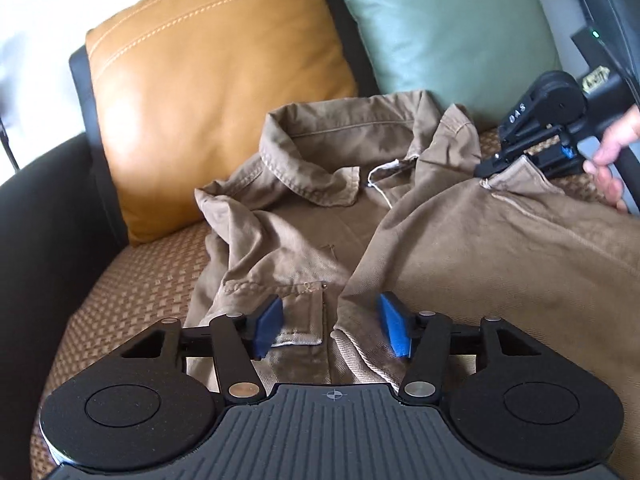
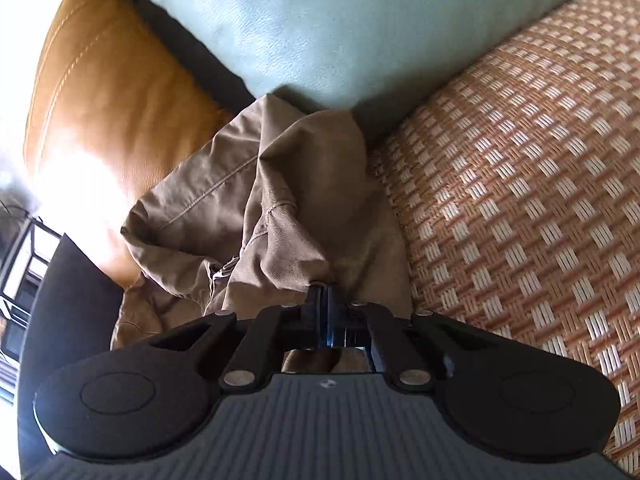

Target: Fold clothes

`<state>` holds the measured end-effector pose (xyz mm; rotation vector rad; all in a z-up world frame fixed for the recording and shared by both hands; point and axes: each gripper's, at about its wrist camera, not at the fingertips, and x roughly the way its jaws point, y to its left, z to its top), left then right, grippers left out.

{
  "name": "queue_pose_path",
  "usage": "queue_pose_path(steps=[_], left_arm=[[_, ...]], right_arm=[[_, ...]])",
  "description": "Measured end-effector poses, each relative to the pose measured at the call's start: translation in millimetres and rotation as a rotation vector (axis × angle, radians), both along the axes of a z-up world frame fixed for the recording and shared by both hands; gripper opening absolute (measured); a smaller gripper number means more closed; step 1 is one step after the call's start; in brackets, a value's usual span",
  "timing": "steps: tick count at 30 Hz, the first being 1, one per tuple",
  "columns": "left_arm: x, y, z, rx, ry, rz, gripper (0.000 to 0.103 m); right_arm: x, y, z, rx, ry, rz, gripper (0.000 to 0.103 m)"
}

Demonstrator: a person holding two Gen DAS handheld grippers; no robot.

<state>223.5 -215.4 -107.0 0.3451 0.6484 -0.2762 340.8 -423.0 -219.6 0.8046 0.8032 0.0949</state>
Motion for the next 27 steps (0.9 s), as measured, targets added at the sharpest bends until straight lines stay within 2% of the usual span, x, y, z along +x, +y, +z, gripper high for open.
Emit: queue_pose_path(steps=[1, 2, 5, 7, 8, 11, 13, 14, 16, 19, 21, 23, 25, 27], left_arm=[[-1, 7, 9, -0.034, 0.019, 0.008, 0.07], [-5, 17, 20, -0.069, 0.019, 0.025, 0.072], [-17, 46, 48, -0.139, -0.009, 0.089, 0.081], [-21, 59, 57, -0.161, 0.003, 0.123, 0.081], [-22, 64, 58, -0.171, 0.014, 0.138, 0.081], [-26, 73, 57, -0.19, 0.039, 0.186, 0.081], [-32, 76, 54, -0.191, 0.051, 0.19, 0.081], [-35, 76, 53, -0.177, 0.052, 0.189, 0.081], [-40, 82, 54, -0.159, 0.04, 0.191, 0.081], [-42, 96, 56, -0.161, 0.017, 0.213, 0.084], [-37, 106, 55, -0.17, 0.019, 0.247, 0.085], [-29, 114, 53, -0.19, 0.041, 0.279, 0.085], [-26, 117, 49, -0.193, 0.052, 0.295, 0.085], [-30, 120, 44, -0.18, 0.06, 0.29, 0.085]], right_arm=[[0, 0, 5, -0.005, 0.004, -0.003, 0.006], [-3, 0, 14, -0.019, -0.001, -0.003, 0.016], [-20, -4, 48, -0.048, -0.1, 0.001, 0.025], [-34, -7, 63, -0.025, -0.132, 0.055, 0.034], [-41, -5, 68, -0.036, -0.129, 0.084, 0.042], [-52, 8, 67, -0.071, -0.093, 0.151, 0.054], [-58, 20, 61, -0.094, -0.061, 0.191, 0.056], [-58, 25, 54, -0.105, -0.041, 0.209, 0.049], [-57, 35, 44, -0.169, 0.036, 0.212, 0.023], [-56, 34, 59, -0.182, 0.056, 0.163, 0.025], [-59, 44, 91, -0.301, -0.046, 0.166, 0.029], [-56, 60, 117, -0.283, -0.141, 0.232, 0.048], [-43, 88, 128, -0.233, -0.16, 0.33, 0.054], [-30, 122, 127, -0.225, -0.154, 0.429, 0.054]])
